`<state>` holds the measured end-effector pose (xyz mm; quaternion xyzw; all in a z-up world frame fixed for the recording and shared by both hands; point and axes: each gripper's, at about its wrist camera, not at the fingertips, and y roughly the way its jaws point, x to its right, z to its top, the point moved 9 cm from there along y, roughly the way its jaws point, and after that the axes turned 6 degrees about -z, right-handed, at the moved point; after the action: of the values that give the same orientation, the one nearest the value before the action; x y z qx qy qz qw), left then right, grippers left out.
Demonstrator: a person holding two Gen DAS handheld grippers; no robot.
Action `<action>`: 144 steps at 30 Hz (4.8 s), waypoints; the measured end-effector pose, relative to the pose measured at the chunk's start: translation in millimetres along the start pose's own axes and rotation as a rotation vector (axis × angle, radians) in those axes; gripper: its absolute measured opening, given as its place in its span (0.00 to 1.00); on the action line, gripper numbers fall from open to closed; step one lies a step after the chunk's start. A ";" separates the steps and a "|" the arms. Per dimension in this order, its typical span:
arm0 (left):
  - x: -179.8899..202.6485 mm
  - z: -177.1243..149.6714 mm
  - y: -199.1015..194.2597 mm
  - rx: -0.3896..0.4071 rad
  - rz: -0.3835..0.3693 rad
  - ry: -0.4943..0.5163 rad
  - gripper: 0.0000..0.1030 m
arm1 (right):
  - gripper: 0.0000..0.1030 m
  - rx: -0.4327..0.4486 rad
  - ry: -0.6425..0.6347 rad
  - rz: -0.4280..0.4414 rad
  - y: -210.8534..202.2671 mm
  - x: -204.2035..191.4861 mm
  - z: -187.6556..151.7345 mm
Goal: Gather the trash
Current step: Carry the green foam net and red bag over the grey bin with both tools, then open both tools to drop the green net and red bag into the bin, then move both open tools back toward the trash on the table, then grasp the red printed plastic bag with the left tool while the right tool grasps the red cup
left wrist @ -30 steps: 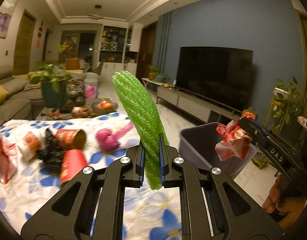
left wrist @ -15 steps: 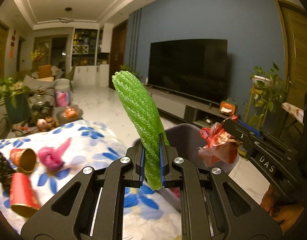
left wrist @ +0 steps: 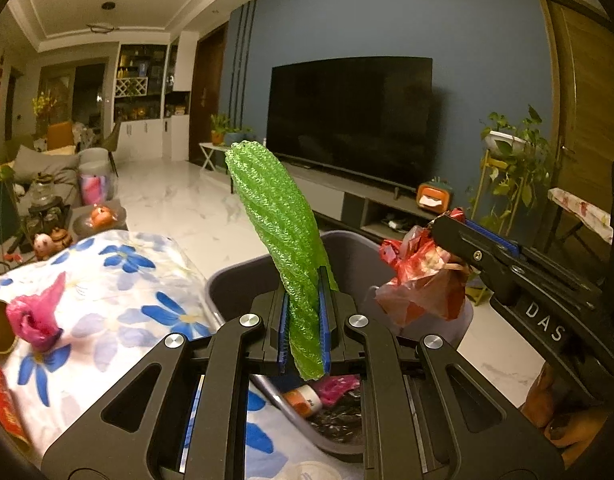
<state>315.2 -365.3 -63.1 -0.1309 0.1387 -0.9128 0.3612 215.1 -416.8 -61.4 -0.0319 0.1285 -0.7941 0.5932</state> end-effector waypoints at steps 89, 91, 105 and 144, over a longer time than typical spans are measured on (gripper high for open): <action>-317.6 -130.8 -401.3 0.100 0.904 -0.359 0.87 | 0.92 -0.092 -0.158 0.346 -74.4 -300.3 -88.6; -328.6 -131.2 -404.2 0.098 0.914 -0.373 0.87 | 0.92 -0.095 -0.160 0.351 -73.0 -305.7 -90.6; -399.2 -128.8 -383.3 0.069 0.858 -0.513 0.87 | 0.92 -0.126 -0.181 0.371 -52.1 -331.1 -100.3; -313.4 -130.9 -392.3 0.120 0.688 -0.438 0.01 | 0.66 -0.347 -0.231 0.389 4.1 -370.5 -148.8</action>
<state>247.3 148.4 -91.5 -0.2469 0.0408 -0.6956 0.6734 297.8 -41.0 -168.3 -0.1978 0.1978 -0.6225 0.7309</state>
